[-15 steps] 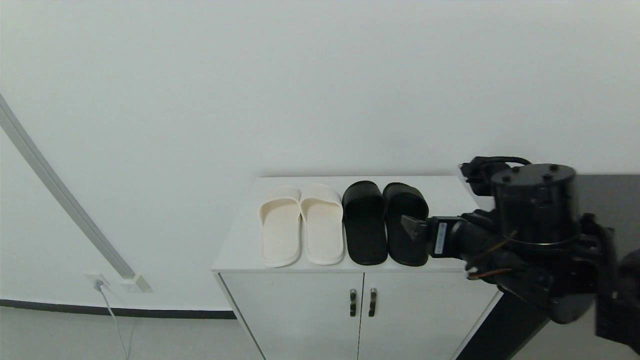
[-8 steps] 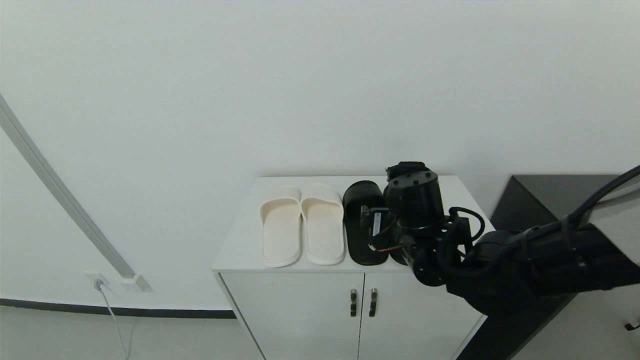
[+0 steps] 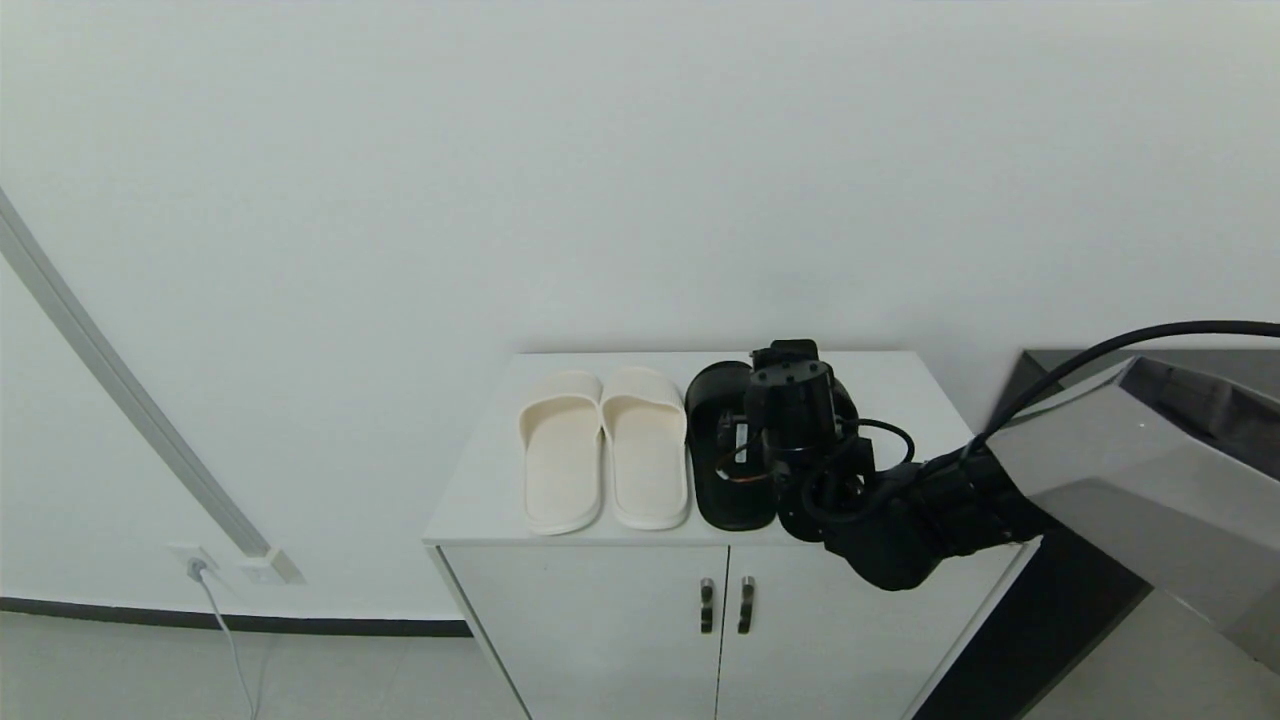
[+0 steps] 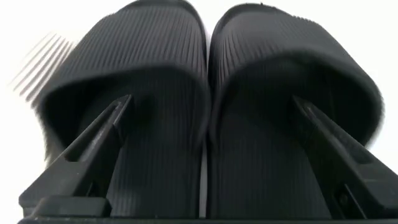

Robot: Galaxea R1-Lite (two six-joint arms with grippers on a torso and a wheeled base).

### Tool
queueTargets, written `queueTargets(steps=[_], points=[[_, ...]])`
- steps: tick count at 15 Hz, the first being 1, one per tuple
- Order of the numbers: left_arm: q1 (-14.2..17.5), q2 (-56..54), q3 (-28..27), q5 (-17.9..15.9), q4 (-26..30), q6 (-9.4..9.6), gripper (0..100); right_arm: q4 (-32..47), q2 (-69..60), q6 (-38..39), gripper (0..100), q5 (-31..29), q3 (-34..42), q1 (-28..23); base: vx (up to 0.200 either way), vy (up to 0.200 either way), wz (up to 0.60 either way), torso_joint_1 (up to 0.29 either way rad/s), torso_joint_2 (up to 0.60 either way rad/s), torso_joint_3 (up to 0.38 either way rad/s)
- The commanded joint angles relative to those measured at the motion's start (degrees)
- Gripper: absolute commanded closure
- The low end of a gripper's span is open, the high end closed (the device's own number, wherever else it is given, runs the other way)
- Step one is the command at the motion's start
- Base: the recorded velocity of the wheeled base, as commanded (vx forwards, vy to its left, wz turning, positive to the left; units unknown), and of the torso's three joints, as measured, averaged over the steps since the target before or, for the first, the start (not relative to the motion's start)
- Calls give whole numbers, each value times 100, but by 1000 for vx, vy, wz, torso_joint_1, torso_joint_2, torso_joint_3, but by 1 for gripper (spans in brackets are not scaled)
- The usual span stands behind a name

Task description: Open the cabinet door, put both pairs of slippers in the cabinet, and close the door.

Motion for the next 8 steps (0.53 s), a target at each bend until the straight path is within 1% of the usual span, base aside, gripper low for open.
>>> queueTargets(steps=[1,4,8], points=[[2,7,0,4,-1,-1,100,0,278,-60,0,12,-301,-80,0,0,0,0,0,0],[2,7,0,4,-1,-10,100,8,472,-113,0,48,-670,-212,0,0,0,0,0,0],[2,7,0,4,-1,-19,100,8,507,-113,0,223,-784,-291,0,0,0,0,0,0]])
